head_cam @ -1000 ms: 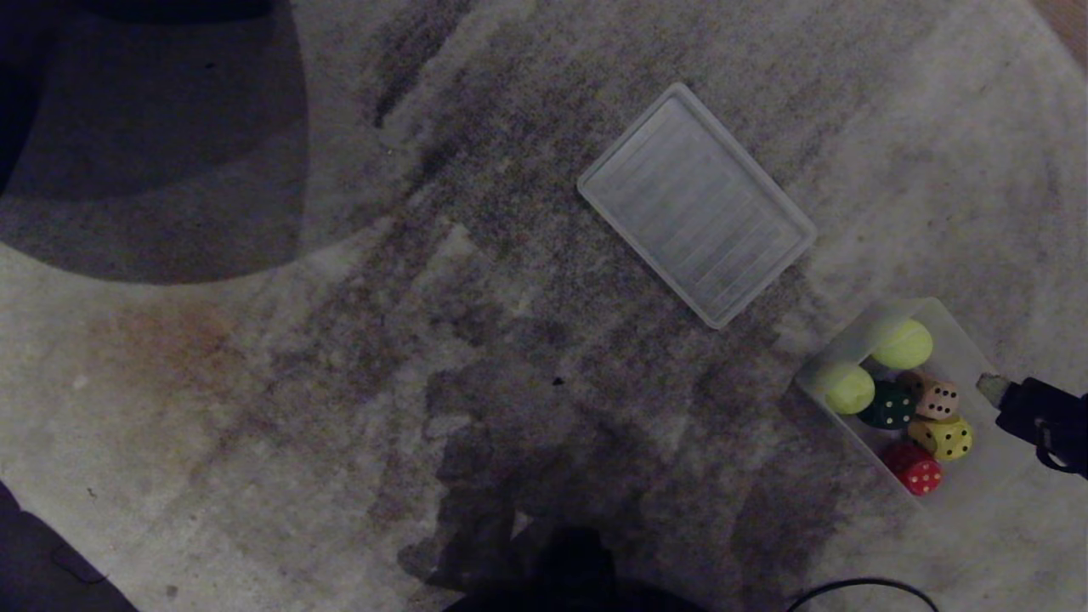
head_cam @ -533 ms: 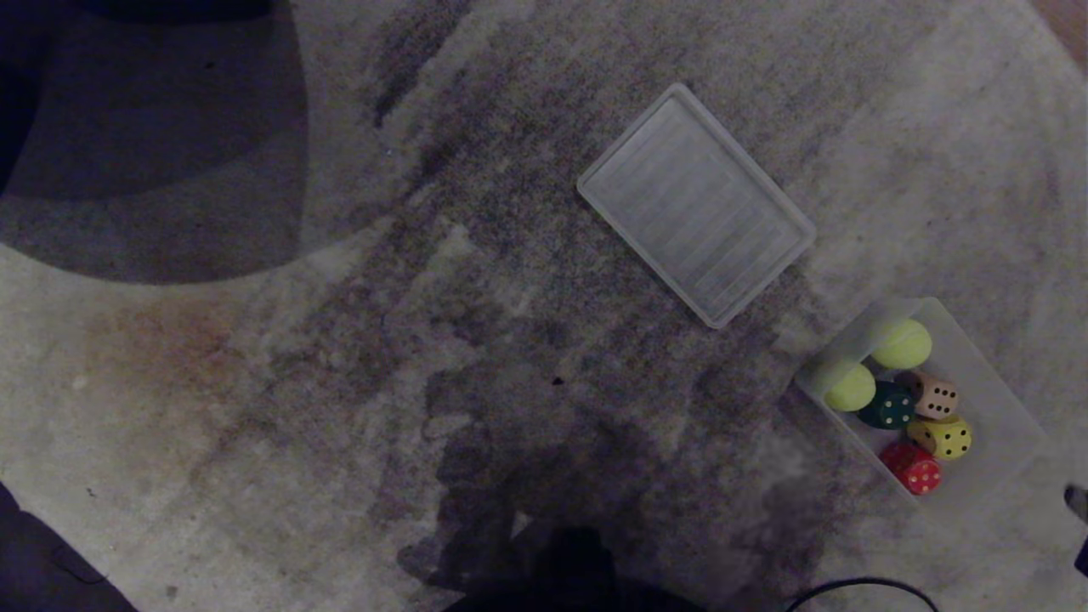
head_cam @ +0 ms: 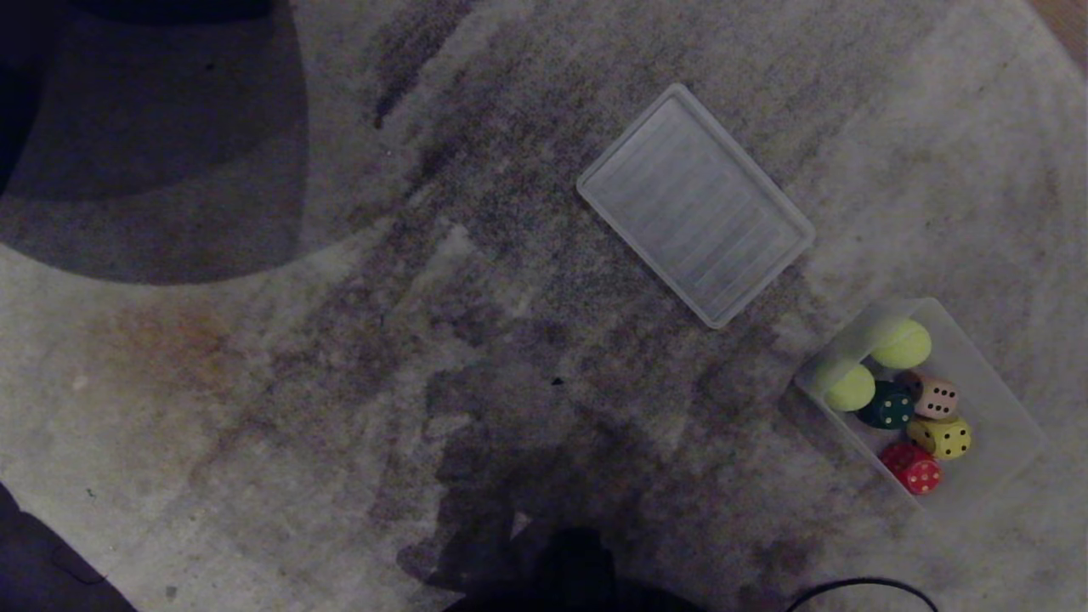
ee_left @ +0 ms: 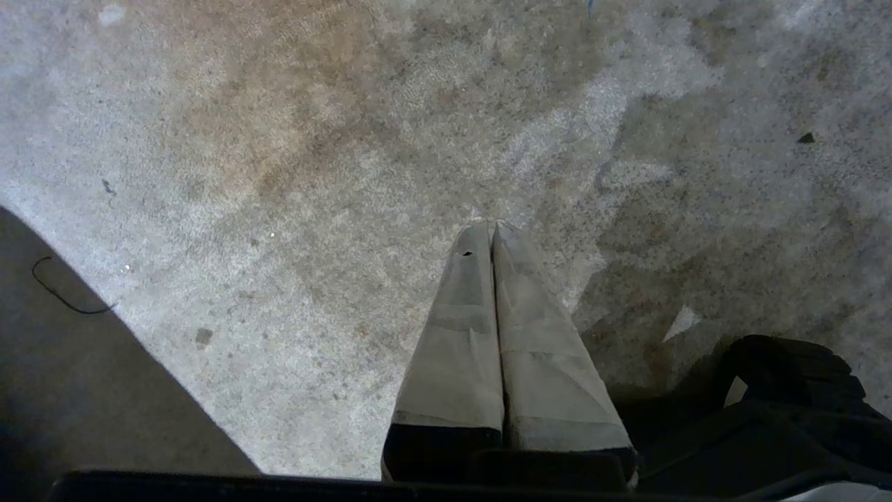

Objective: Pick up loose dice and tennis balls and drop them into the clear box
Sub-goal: Close the lid

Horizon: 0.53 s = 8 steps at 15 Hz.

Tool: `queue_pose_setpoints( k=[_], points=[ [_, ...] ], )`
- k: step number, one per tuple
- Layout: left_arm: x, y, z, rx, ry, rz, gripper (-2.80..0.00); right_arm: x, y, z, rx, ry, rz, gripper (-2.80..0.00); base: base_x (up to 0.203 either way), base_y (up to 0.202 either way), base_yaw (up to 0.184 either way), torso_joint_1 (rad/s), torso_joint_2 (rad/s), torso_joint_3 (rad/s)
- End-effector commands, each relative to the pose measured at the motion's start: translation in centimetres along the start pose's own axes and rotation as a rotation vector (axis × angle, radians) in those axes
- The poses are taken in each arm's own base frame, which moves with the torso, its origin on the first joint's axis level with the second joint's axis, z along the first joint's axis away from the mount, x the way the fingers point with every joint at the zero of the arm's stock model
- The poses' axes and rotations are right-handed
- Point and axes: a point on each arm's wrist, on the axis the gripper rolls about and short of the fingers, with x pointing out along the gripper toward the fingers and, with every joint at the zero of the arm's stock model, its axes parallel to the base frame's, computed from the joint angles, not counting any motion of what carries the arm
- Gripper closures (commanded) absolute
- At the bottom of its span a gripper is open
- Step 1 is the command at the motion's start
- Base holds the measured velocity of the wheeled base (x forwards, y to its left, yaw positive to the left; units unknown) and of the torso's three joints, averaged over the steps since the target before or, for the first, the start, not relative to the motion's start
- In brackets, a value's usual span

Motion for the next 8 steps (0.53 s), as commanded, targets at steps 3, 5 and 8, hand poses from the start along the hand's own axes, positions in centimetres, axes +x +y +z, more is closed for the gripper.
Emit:
queue_pose_setpoints(
  k=[3,5,8],
  points=[
    [0.02,0.0,-0.04,-0.001,0.002,0.0,0.0,-1.71,-0.03,-1.07,0.001,-0.228,0.028,0.0,0.0,0.0,0.0,0.0,0.0,0.0],
    [0.02,0.01,-0.04,-0.001,0.002,0.001,0.0,-1.72,-0.03,-1.04,0.004,-0.227,0.028,0.0,0.0,0.0,0.0,0.0,0.0,0.0],
    [0.02,0.01,-0.04,-0.001,0.002,0.001,0.0,-1.7,-0.03,-1.07,0.004,-0.226,0.028,0.0,0.0,0.0,0.0,0.0,0.0,0.0]
  ],
)
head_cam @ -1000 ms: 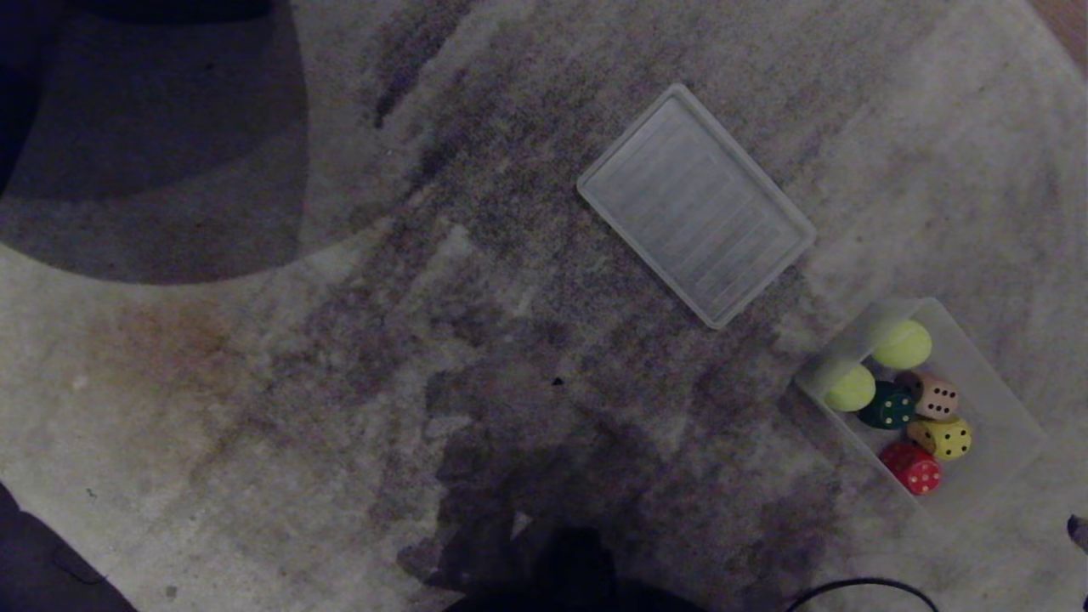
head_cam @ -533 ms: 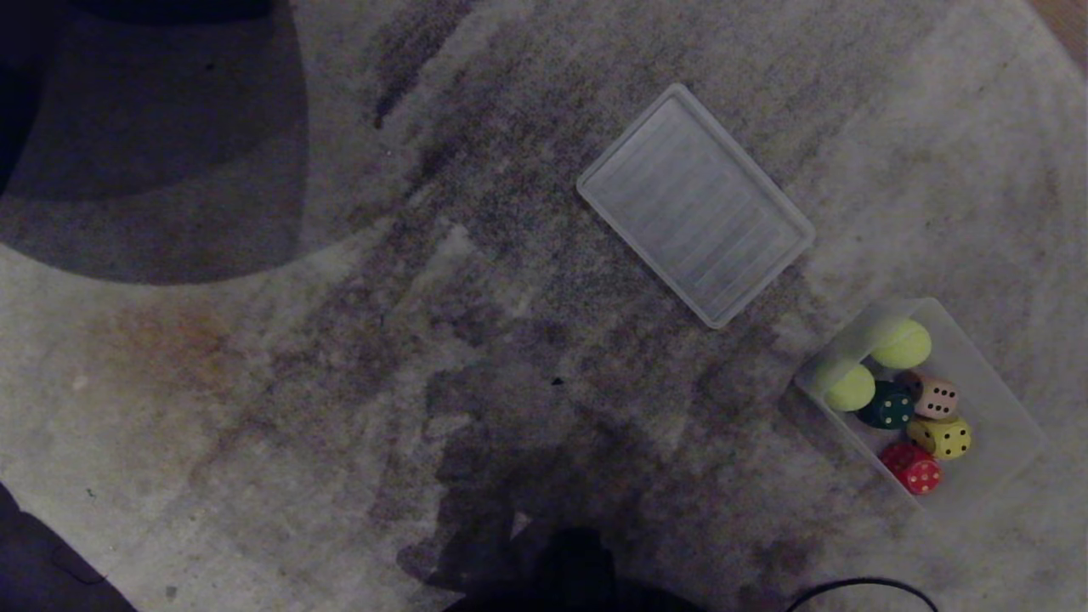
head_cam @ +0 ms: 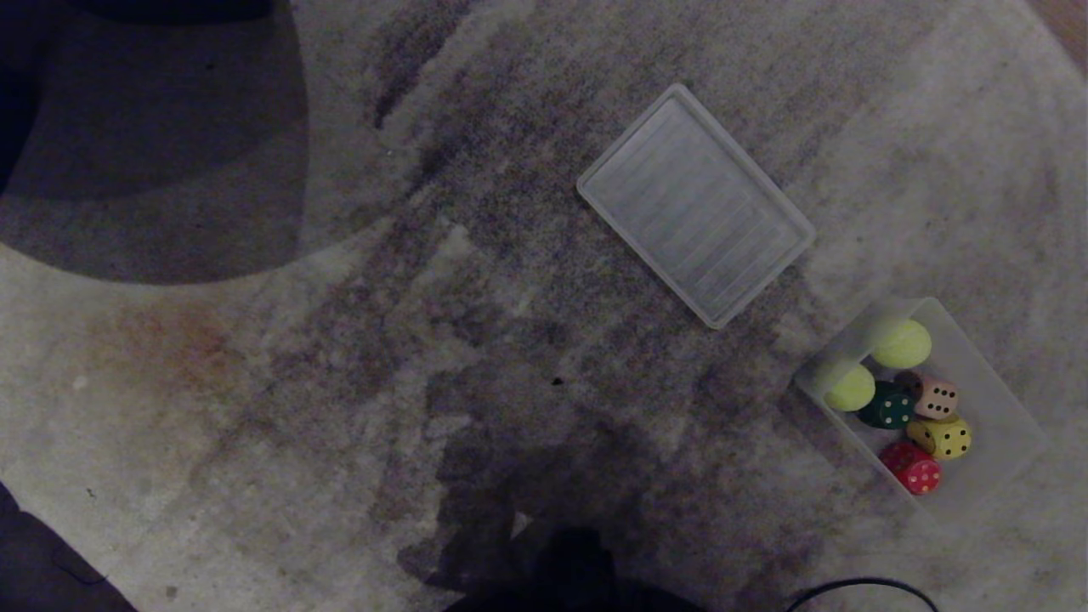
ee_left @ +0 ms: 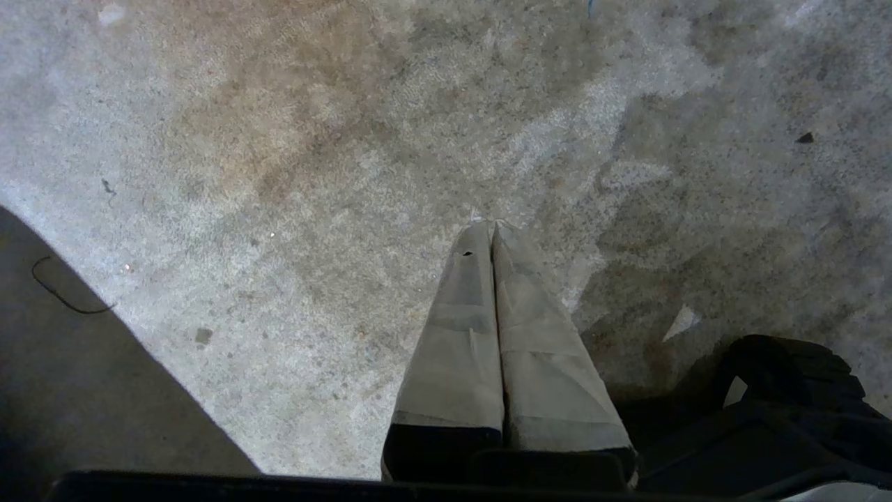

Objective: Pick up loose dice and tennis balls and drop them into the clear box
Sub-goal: Close the lid

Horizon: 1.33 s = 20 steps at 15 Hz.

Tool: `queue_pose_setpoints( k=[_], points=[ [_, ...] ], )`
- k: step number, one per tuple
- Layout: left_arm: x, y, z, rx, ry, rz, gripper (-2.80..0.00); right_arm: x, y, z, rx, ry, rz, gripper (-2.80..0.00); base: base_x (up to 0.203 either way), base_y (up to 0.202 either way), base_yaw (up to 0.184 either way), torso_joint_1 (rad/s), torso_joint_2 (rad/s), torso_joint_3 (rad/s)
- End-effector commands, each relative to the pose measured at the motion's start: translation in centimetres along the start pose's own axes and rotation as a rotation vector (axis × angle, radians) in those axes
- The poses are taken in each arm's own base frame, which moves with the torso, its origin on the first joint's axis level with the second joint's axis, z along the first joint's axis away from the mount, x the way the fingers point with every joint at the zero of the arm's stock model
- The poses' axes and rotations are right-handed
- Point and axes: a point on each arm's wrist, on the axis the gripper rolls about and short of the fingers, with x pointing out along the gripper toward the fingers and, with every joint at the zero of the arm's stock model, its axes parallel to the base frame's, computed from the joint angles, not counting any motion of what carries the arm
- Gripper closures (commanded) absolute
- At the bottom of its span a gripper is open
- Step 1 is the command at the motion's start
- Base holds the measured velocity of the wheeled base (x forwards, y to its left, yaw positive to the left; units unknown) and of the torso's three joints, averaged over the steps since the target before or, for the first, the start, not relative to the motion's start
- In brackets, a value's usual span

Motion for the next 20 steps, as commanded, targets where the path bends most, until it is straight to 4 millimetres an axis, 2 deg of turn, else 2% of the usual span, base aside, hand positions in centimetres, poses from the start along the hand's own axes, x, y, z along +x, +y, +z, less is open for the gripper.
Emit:
queue_pose_setpoints(
  k=[1,14,20],
  points=[
    [0.02,0.0,-0.04,0.004,0.003,-0.001,0.0,-0.06,0.0,-0.07,-0.002,-0.006,0.002,0.0,0.0,0.0,0.0,0.0,0.0,0.0],
    [0.02,0.01,-0.03,-0.012,0.002,0.002,0.0,-0.06,0.0,-0.07,-0.002,-0.006,0.002,0.0,0.0,0.0,0.0,0.0,0.0,0.003],
    [0.02,0.01,-0.03,-0.016,0.001,0.002,0.0,-0.06,0.0,-0.07,-0.004,-0.006,0.002,0.0,0.0,0.0,0.0,0.002,0.0,0.18]
  ],
)
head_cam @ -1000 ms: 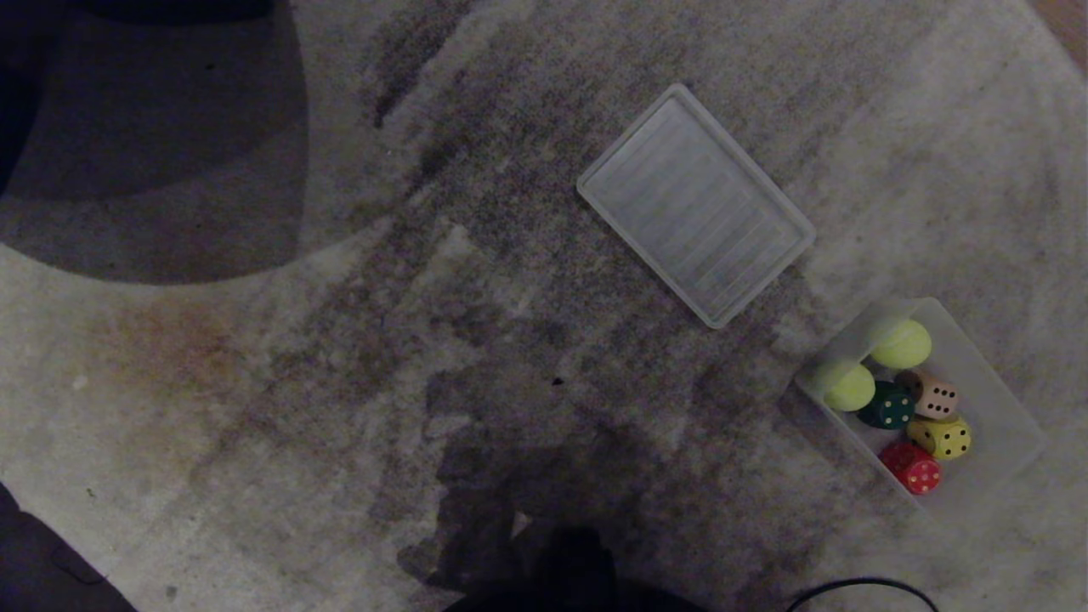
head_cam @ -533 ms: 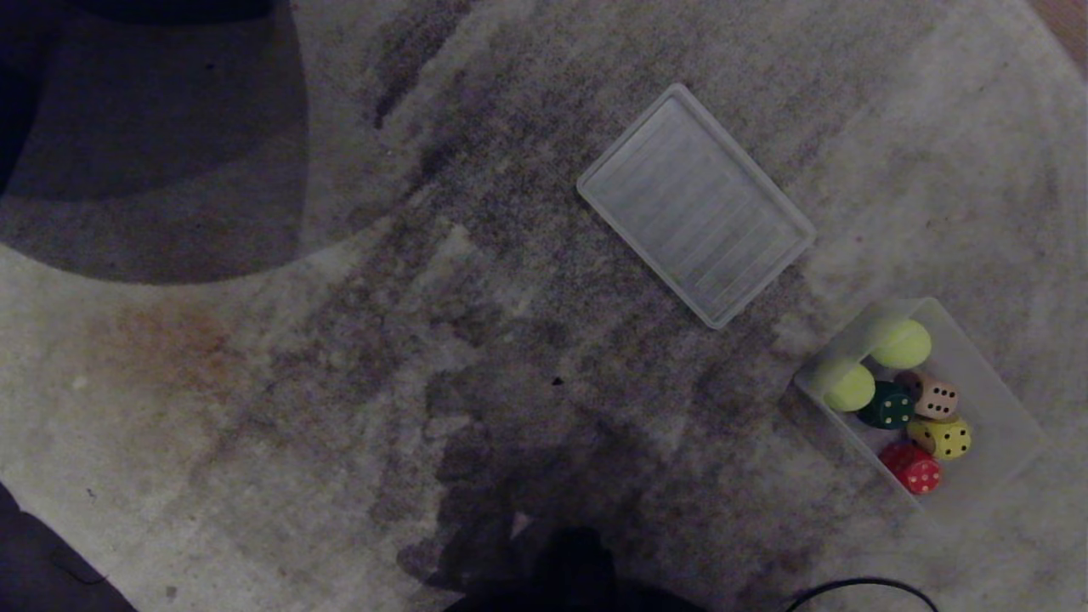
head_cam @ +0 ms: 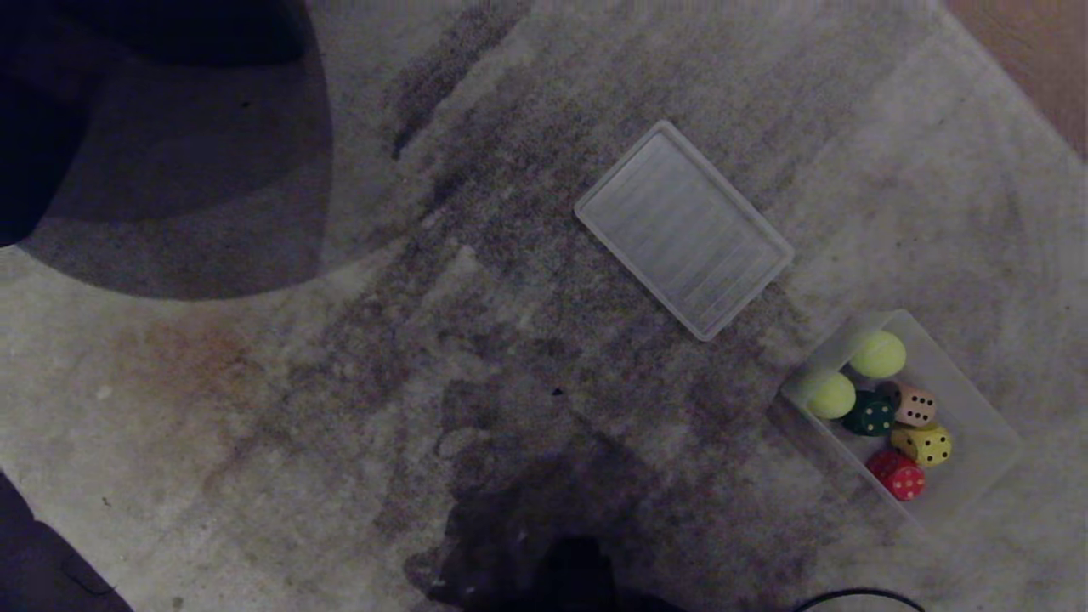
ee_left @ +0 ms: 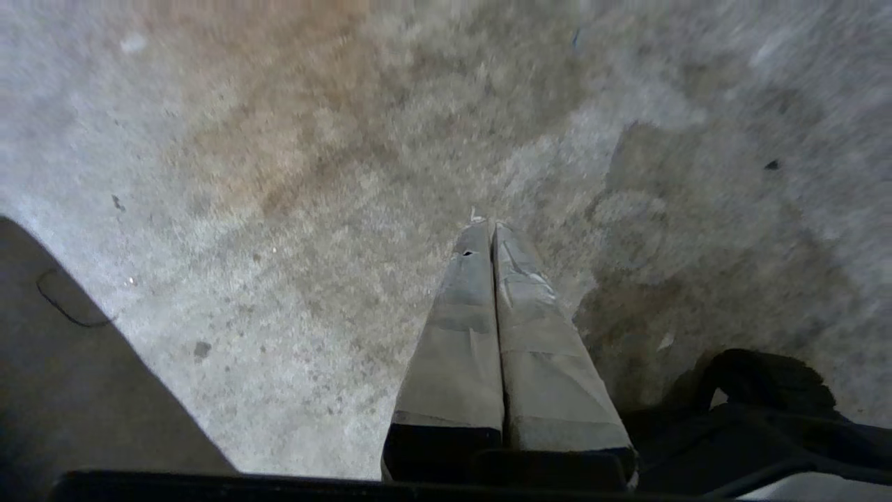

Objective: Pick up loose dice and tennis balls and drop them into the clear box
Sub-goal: Close the lid

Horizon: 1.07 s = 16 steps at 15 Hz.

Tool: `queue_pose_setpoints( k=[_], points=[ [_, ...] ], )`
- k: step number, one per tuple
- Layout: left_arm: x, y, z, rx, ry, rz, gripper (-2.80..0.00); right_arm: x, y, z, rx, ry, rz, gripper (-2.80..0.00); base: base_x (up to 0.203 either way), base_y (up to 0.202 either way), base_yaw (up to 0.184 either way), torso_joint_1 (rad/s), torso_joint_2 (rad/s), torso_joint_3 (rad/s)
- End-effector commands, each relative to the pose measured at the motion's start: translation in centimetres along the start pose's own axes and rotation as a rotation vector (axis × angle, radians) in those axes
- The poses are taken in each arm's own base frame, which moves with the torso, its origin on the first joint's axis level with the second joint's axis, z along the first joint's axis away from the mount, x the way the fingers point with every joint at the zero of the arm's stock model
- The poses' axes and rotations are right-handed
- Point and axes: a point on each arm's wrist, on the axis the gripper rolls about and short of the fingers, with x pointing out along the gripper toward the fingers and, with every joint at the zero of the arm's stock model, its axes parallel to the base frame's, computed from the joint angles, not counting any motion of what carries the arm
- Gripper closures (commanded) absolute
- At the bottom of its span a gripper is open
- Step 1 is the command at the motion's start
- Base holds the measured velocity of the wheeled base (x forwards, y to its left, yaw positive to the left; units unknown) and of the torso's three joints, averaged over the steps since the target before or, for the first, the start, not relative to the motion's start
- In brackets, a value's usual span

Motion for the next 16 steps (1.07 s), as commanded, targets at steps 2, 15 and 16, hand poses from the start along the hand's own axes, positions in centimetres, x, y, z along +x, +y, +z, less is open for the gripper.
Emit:
queue_pose_setpoints(
  k=[2,15,16],
  points=[
    [0.02,0.0,-0.04,-0.003,0.002,0.0,0.0,0.02,0.0,0.0,0.0,0.003,0.0,0.0,0.0,0.0,0.0,0.001,0.0,0.202],
    [0.02,0.0,-0.04,-0.003,0.002,0.0,0.0,0.02,0.0,0.0,0.0,0.003,0.002,0.0,0.0,0.0,0.0,0.003,0.0,0.204],
    [0.02,0.0,-0.04,-0.003,0.002,0.0,0.0,0.02,0.0,0.0,0.0,0.003,0.002,0.0,0.0,0.0,0.0,0.002,0.01,0.2]
  ],
)
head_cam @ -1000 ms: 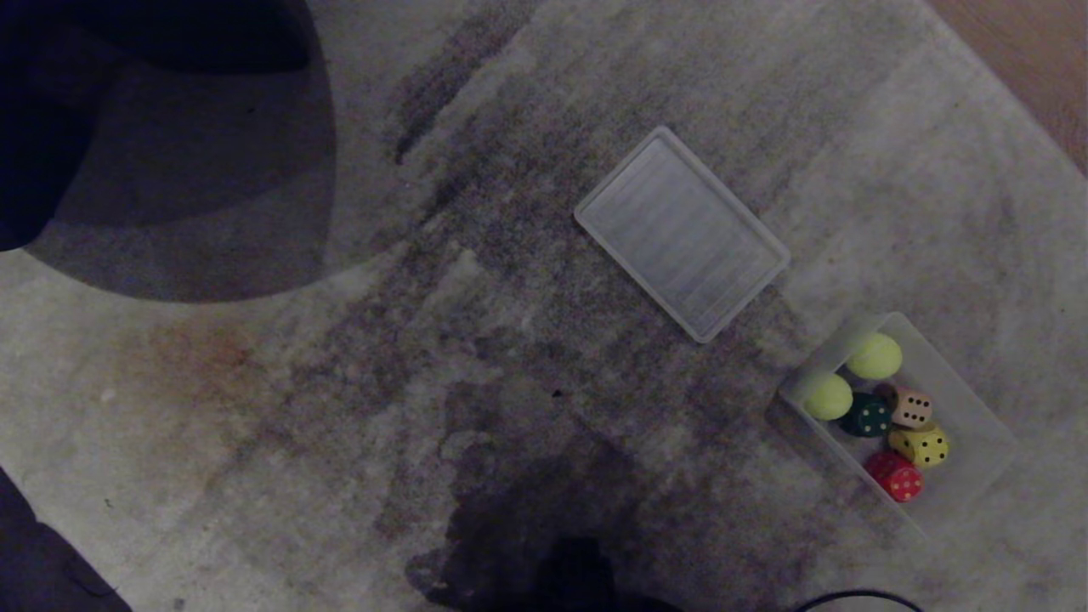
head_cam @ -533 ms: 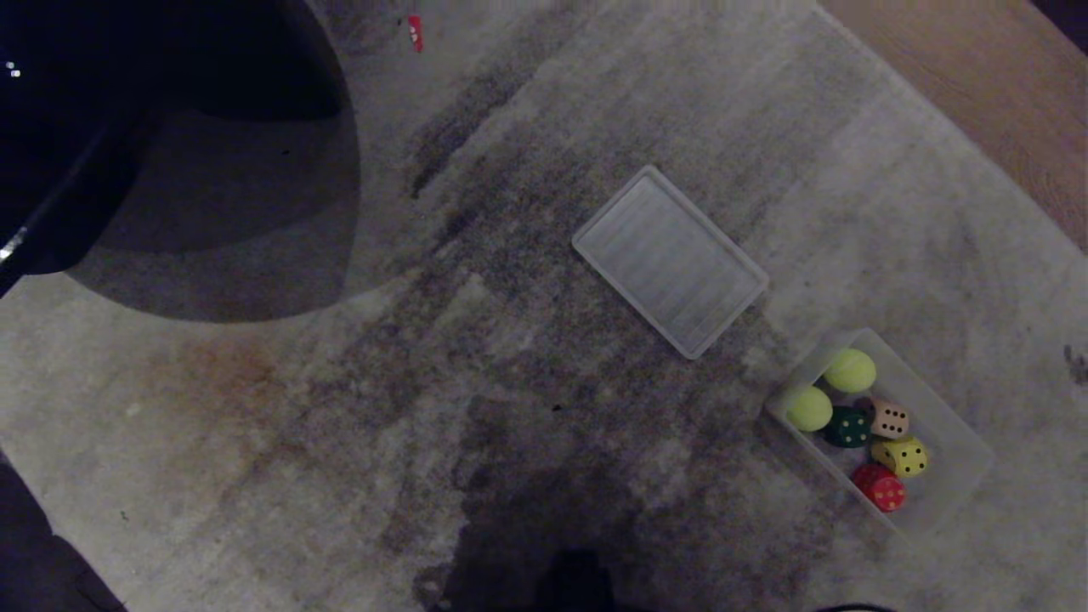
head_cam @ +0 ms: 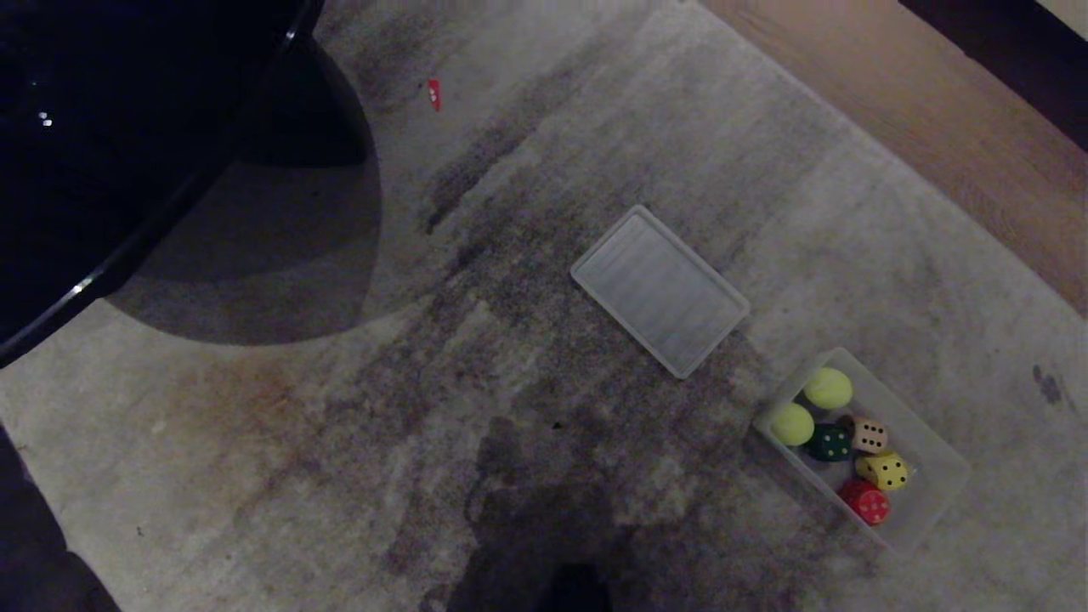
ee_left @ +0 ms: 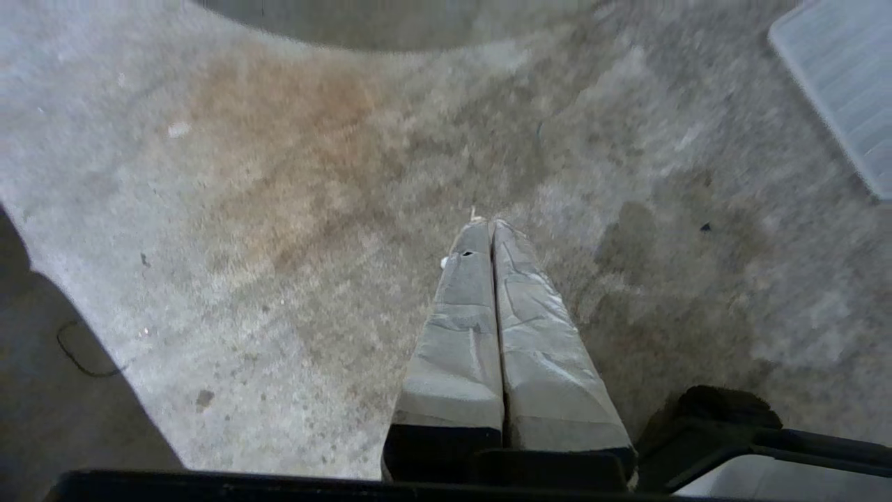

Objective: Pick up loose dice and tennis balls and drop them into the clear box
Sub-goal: Close the lid

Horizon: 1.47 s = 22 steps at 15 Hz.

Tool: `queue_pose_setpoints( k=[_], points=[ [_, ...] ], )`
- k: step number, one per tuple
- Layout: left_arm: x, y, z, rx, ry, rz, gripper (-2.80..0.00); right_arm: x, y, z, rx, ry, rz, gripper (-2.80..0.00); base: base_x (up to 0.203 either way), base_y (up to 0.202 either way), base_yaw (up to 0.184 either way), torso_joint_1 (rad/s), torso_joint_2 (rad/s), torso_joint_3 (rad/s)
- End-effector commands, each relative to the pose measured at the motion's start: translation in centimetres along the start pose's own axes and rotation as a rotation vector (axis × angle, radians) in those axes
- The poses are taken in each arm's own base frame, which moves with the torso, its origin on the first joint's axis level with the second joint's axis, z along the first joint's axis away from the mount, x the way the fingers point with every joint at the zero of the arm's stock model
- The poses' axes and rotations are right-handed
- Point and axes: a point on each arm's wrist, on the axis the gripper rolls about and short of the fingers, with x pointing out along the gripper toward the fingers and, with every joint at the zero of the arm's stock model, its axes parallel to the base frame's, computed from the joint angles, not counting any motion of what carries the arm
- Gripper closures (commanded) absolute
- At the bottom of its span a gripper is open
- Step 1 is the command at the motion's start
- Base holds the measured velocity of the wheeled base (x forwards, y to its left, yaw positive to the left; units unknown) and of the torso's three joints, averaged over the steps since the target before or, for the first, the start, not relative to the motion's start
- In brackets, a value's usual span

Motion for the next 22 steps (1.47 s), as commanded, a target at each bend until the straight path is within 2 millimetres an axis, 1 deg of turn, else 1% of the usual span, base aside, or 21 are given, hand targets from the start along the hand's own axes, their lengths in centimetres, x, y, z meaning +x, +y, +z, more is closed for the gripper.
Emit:
queue_pose_setpoints(
  k=[1,10,19,22],
  points=[
    [0.02,0.0,-0.04,-0.001,0.002,0.001,0.0,0.02,0.0,0.0,0.0,0.003,0.001,0.0,0.0,0.0,0.0,0.005,0.0,0.205],
    [0.02,0.01,-0.04,0.002,0.003,0.001,0.0,0.02,0.0,0.0,0.0,0.003,0.001,0.0,0.0,0.0,0.0,0.0,0.0,0.192],
    [0.02,0.0,-0.03,0.004,0.001,0.002,0.0,0.02,0.0,0.0,0.0,0.003,0.001,0.0,0.0,0.0,0.0,0.0,0.0,0.013],
    [0.02,0.0,-0.02,-0.001,0.001,0.001,0.0,0.02,0.0,0.0,0.0,0.003,0.0,0.0,0.152,0.0,0.0,0.001,0.0,0.008]
  ],
)
